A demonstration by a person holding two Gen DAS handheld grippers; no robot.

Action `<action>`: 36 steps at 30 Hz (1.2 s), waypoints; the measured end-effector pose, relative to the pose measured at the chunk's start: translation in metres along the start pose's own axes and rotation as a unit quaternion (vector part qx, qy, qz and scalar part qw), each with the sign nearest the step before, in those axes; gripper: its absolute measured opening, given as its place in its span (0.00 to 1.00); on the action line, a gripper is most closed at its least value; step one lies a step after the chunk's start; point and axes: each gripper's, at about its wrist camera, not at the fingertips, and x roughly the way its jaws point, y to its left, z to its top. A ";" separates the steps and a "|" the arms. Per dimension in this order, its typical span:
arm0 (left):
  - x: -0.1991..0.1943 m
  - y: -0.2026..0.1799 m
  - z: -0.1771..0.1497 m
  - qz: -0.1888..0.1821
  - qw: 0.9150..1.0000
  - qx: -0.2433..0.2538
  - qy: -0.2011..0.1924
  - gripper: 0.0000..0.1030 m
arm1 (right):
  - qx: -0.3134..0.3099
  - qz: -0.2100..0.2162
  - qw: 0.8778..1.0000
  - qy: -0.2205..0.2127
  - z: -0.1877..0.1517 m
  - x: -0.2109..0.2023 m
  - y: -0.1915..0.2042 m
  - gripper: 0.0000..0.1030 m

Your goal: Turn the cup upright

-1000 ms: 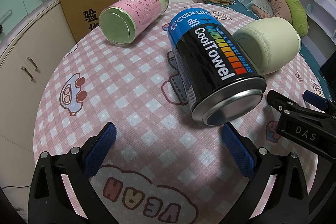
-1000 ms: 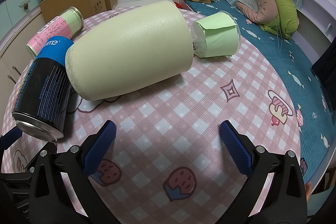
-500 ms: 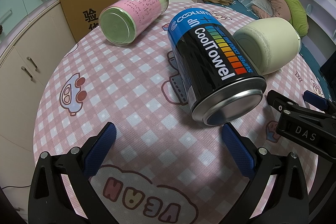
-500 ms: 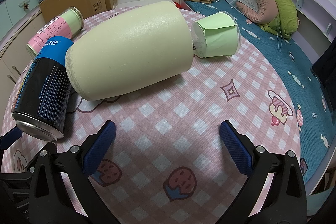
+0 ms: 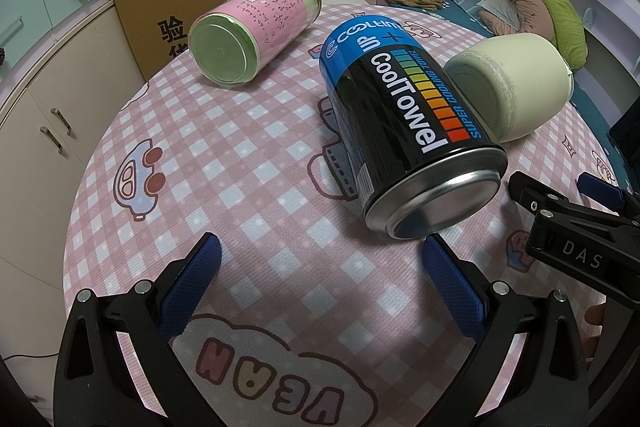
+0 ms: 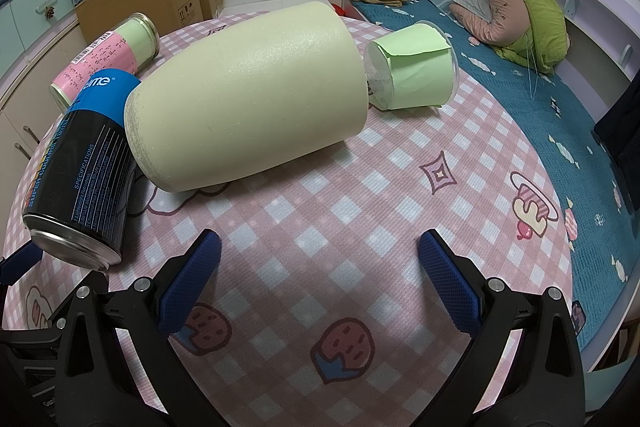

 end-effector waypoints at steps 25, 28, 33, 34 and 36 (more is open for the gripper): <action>-0.004 0.000 -0.001 0.004 1.000 -0.001 -0.001 0.94 | 0.031 0.036 0.999 -0.014 -0.024 -0.023 -0.019 0.95; -0.004 0.000 -0.001 0.003 1.000 -0.001 0.000 0.94 | 0.043 0.045 0.998 -0.018 -0.030 -0.030 -0.026 0.95; -0.001 -0.001 0.000 0.004 1.000 -0.001 0.000 0.94 | 0.050 0.046 0.997 -0.034 -0.033 -0.045 -0.031 0.95; -0.001 -0.001 0.000 0.004 1.000 -0.001 0.000 0.94 | 0.050 0.046 0.997 -0.034 -0.032 -0.046 -0.032 0.95; 0.000 -0.001 0.000 0.005 1.000 -0.001 0.002 0.94 | 0.049 0.045 0.997 -0.039 -0.034 -0.052 -0.033 0.95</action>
